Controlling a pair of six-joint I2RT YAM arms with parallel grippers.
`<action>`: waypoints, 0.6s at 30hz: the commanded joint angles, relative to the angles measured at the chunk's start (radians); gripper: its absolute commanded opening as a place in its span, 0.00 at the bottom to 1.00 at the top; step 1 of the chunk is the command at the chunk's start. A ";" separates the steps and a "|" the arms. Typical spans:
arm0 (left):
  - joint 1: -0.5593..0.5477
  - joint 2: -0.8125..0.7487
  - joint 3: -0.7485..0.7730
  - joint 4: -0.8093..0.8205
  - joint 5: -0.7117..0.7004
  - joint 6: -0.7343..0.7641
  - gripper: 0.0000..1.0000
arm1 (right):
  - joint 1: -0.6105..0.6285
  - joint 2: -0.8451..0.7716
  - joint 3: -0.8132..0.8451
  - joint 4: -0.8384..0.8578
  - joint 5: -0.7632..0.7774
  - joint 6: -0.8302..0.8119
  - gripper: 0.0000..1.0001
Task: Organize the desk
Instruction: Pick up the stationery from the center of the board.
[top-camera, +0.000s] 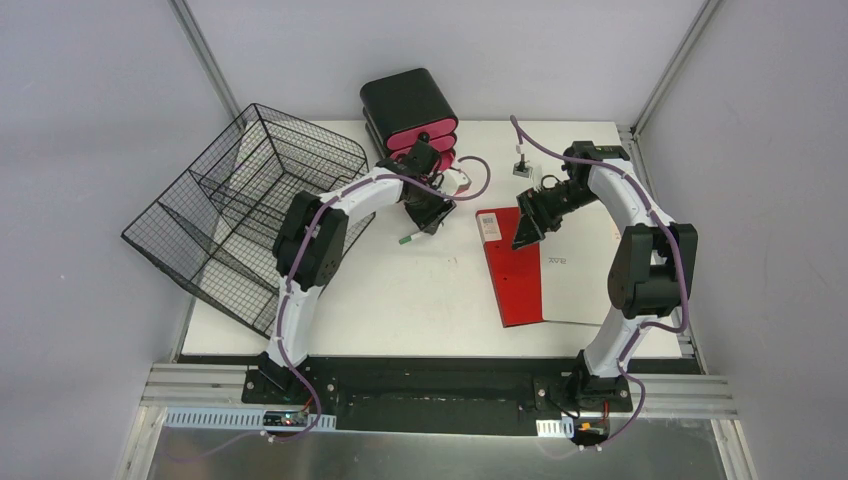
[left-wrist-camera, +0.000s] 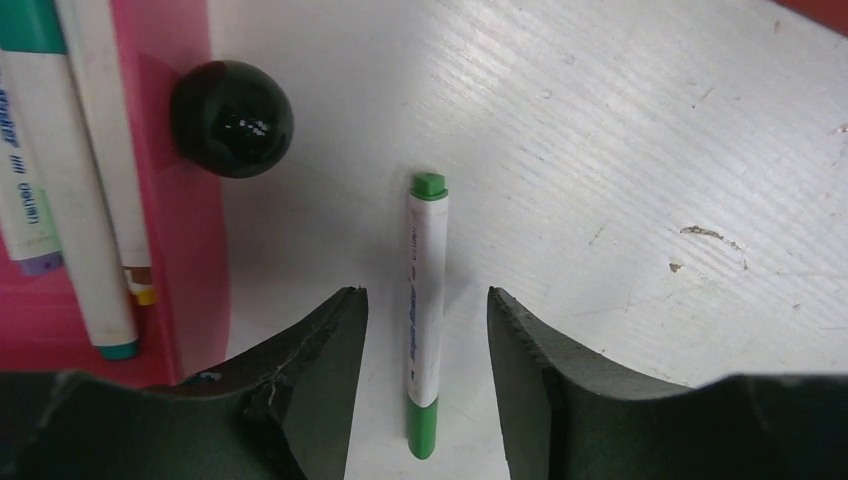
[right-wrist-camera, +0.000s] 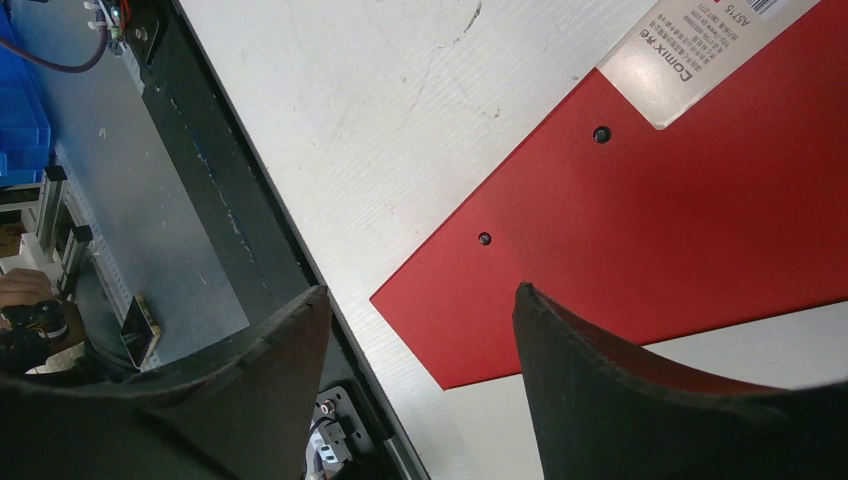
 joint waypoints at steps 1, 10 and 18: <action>-0.029 0.019 0.039 -0.027 -0.047 0.024 0.47 | 0.004 -0.010 0.040 -0.007 -0.028 -0.033 0.70; -0.066 0.051 0.031 -0.040 -0.135 0.031 0.19 | 0.004 -0.010 0.040 -0.007 -0.025 -0.033 0.70; -0.068 0.031 0.022 -0.033 -0.178 0.022 0.00 | 0.003 -0.013 0.040 -0.008 -0.025 -0.033 0.70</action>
